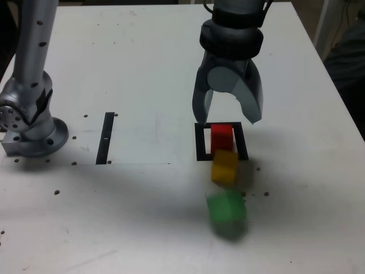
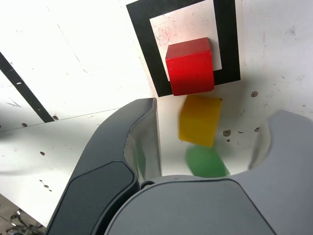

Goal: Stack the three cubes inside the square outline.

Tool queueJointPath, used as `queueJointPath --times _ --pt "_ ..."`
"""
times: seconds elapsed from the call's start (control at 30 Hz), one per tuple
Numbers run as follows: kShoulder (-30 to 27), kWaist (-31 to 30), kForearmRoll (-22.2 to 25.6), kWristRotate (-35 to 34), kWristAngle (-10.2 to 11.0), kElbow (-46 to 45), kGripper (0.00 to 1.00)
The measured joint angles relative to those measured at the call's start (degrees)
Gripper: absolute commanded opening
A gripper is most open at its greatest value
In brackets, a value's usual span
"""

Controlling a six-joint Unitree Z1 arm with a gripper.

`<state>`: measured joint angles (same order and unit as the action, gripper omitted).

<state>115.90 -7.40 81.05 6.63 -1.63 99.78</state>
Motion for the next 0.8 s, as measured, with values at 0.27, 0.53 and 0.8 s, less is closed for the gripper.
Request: queueJointPath --times 0.27,0.53,0.8 --pt "0.00 0.09 0.00 0.22 -0.09 0.00 0.98" --pt "-0.01 0.09 -0.01 0.30 -0.09 0.01 0.99" --pt "-0.12 -1.03 -0.32 1.64 0.14 -0.12 0.99"
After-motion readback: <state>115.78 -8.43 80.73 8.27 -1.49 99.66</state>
